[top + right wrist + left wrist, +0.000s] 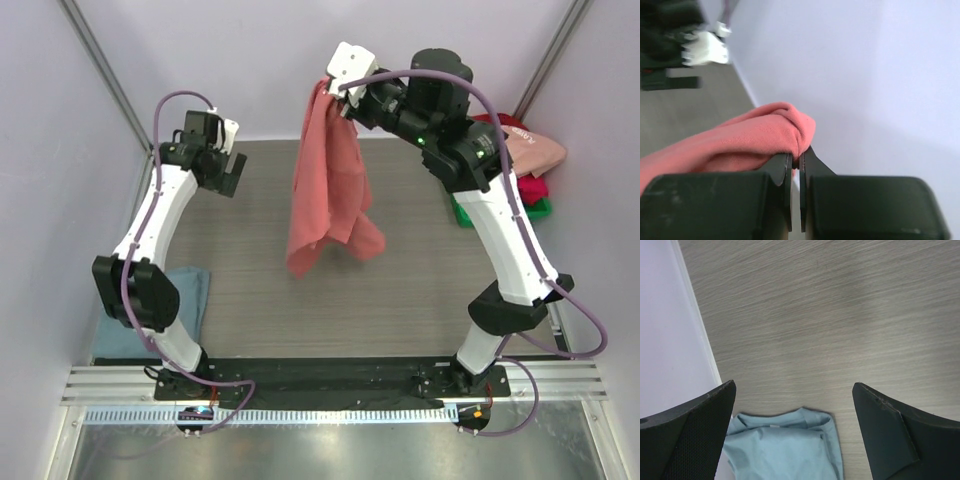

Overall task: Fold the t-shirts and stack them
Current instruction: Flatten the tshirt out

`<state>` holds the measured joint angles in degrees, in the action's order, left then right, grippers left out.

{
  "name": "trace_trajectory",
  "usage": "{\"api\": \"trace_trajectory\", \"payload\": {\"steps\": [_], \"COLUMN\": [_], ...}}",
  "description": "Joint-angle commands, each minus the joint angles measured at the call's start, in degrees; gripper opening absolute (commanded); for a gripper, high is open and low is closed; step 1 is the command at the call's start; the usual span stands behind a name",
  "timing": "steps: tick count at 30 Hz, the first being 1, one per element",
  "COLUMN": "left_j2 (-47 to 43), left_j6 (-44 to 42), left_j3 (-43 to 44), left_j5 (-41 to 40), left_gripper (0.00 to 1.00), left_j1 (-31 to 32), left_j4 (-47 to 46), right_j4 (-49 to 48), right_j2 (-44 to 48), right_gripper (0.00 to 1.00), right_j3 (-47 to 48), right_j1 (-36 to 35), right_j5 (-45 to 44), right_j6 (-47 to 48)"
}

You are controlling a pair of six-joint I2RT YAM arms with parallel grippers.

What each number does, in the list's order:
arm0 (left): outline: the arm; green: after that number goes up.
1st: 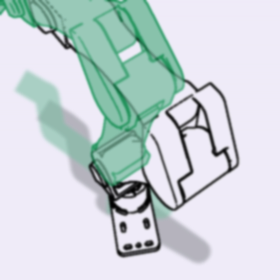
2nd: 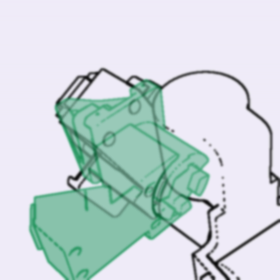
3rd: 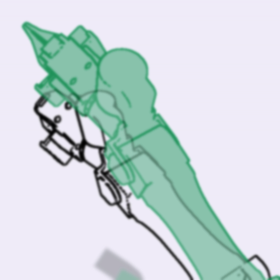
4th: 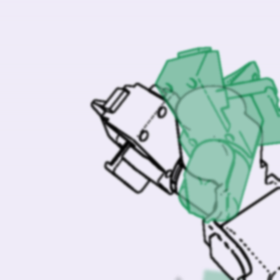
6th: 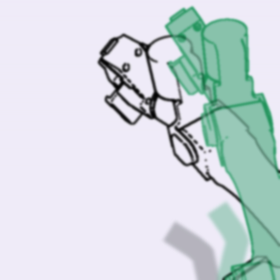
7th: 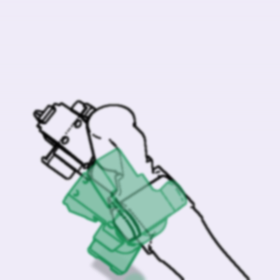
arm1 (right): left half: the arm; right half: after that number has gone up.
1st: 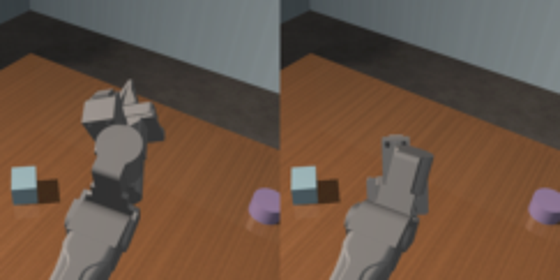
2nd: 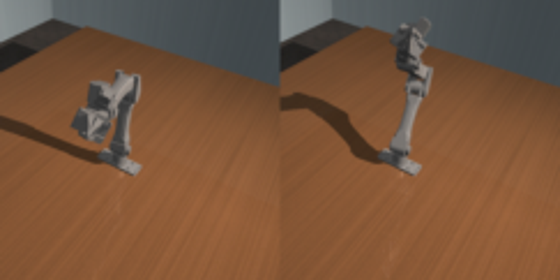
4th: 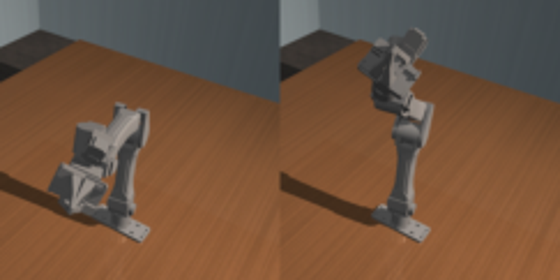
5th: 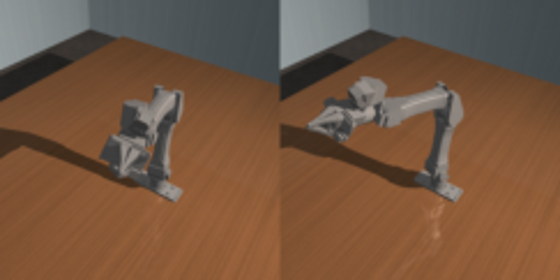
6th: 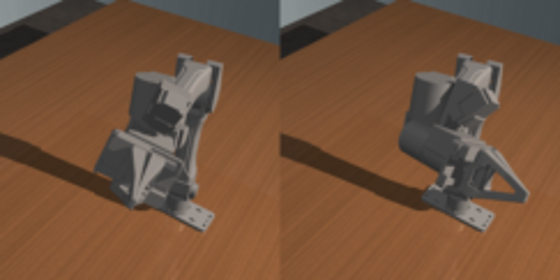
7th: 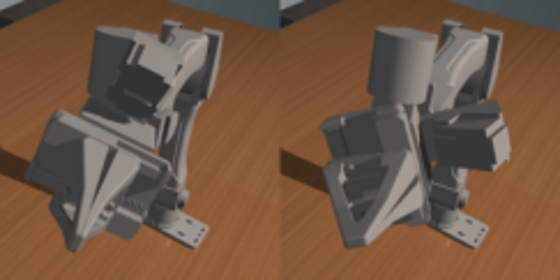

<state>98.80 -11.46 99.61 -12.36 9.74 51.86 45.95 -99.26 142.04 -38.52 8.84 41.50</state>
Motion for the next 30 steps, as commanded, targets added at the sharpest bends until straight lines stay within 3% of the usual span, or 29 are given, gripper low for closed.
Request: {"api": "trace_trajectory", "payload": {"steps": [1,3,8,15,19,22,24,30], "left_j2": [-5.64,-6.69,-9.33,-12.4,-13.2,-10.4,-7.41,3.66], "left_j6": [-2.15,-2.42,-3.04,-2.52,-2.51,-2.43,-1.46,2.06], "left_j3": [-2.31,-4.07,-6.18,-13.73,-23.47,-25.69,-24.47,-15.88], "left_j5": [0.23,0.32,1.72,14.19,16.57,17.89,21.14,23.17], "left_gripper": [1.0,0.99,0.95,0.76,0.75,0.83,0.87,0.83], "left_j1": [-0.16,-0.42,-0.68,1.06,6.51,8.63,8.63,8.63], "left_j4": [-2.55,-2.37,-1.32,5.45,5.01,3.25,2.9,1.67], "right_j4": [-17.72,-23.25,-23.98,-23.54,-23.54,-23.1,-22.84,-21.87], "right_j2": [1.44,1.35,-2.59,-6.29,-8.75,-9.72,-10.16,-11.48], "right_gripper": [0.01,0.01,0.01,0.01,0.01,0.01,0.01,0.01], "right_j3": [-5.78,-12.97,-23.19,-43.83,-47.38,-47.64,-46.86,-44.74], "right_j1": [0.2,1.6,9.41,14.78,16.46,16.73,16.73,16.73], "right_j5": [-13.01,-16.21,-22.02,-23.96,-23.61,-22.65,-22.2,-21.23], "right_j6": [4.19,7.54,6.15,3.68,0.52,0.52,0.43,-0.45]}}
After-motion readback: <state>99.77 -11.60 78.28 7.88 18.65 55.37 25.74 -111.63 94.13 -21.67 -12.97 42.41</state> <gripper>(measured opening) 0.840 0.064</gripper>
